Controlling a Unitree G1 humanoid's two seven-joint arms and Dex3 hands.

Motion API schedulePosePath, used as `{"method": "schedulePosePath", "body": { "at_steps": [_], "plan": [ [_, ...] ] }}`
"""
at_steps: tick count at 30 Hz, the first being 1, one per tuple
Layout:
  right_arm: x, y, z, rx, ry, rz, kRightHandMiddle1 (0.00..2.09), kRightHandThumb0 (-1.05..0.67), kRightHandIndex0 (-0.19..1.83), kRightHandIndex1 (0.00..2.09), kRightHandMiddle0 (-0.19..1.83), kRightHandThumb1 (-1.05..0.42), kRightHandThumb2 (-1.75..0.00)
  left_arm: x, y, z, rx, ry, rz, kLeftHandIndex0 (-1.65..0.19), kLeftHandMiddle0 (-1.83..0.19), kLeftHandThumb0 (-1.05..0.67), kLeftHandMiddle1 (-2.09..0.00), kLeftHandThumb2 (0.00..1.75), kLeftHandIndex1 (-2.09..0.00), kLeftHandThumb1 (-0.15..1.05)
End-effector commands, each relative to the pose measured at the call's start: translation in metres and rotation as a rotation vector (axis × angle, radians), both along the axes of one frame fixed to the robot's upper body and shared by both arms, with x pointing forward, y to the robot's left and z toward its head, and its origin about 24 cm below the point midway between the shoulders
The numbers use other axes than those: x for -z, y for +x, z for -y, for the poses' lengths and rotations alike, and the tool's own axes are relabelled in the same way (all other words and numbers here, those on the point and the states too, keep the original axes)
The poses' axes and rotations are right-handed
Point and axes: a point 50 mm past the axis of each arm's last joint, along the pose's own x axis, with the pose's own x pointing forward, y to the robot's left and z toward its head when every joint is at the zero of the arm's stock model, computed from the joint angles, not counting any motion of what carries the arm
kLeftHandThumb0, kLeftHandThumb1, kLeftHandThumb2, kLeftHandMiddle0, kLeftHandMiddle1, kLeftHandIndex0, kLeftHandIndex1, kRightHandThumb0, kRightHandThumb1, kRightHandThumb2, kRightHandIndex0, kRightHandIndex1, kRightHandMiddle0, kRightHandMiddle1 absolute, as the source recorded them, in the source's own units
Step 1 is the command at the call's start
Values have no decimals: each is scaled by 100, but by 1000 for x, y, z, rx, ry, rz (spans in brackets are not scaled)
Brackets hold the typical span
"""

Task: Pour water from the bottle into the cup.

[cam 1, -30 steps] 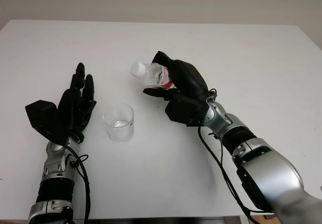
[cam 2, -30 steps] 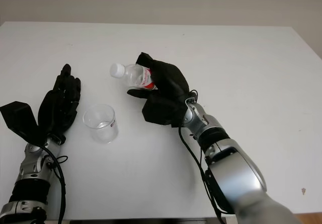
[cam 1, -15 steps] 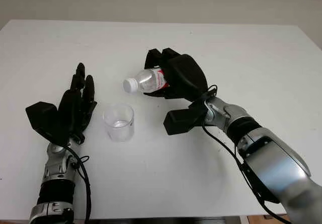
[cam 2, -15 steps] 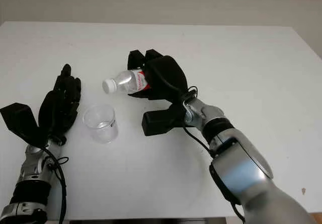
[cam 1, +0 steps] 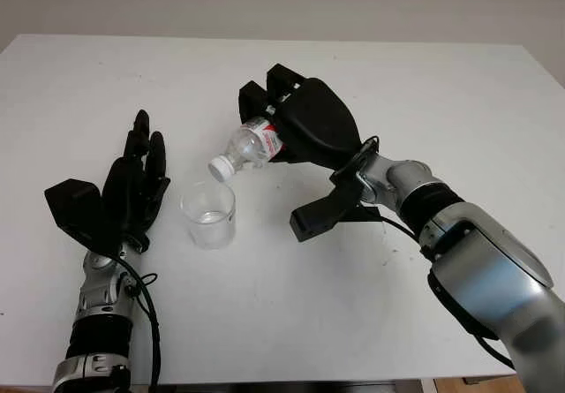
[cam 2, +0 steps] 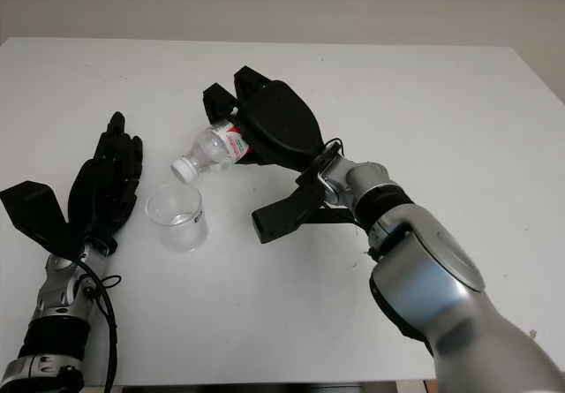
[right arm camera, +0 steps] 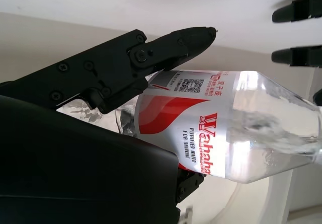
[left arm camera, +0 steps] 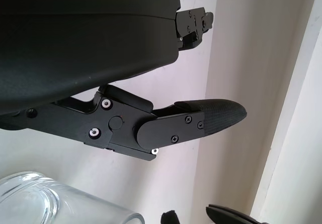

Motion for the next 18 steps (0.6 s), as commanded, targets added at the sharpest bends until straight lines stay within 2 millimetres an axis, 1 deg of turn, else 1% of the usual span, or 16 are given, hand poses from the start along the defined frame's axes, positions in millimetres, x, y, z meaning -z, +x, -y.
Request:
{"method": "schedulePosePath", "body": {
  "at_steps": [1,10,14,15,17,18],
  "plan": [
    [-13,2,-4,-12,7,54,209,-49,121,209,86,-105,-19,3,-1,1,-1,-11,-3,15,15,-70,-5,56,-5,105],
    [-15,-1,-9,-32,22,174,209,-48,125,209,88,-105,-15,4,-1,2,-1,-16,-4,15,15,-70,-5,56,-5,105],
    [-15,-3,-11,-44,28,228,209,-49,125,209,90,-105,-18,4,-1,3,-7,-15,-6,14,15,-70,-6,56,-5,105],
    [-16,-3,-12,-51,21,247,209,-49,124,209,89,-105,-18,4,-1,3,-7,-14,-6,14,14,-70,-6,56,-6,105],
    [-17,-4,-13,-55,-11,289,209,-49,119,209,78,-105,-19,4,-1,3,-6,-11,-3,14,14,-70,-6,57,-5,105],
    [-17,-4,-14,-56,-23,301,209,-50,118,209,78,-105,-18,4,-1,3,-6,-10,-3,14,14,-70,-6,57,-6,105]
  ]
}}
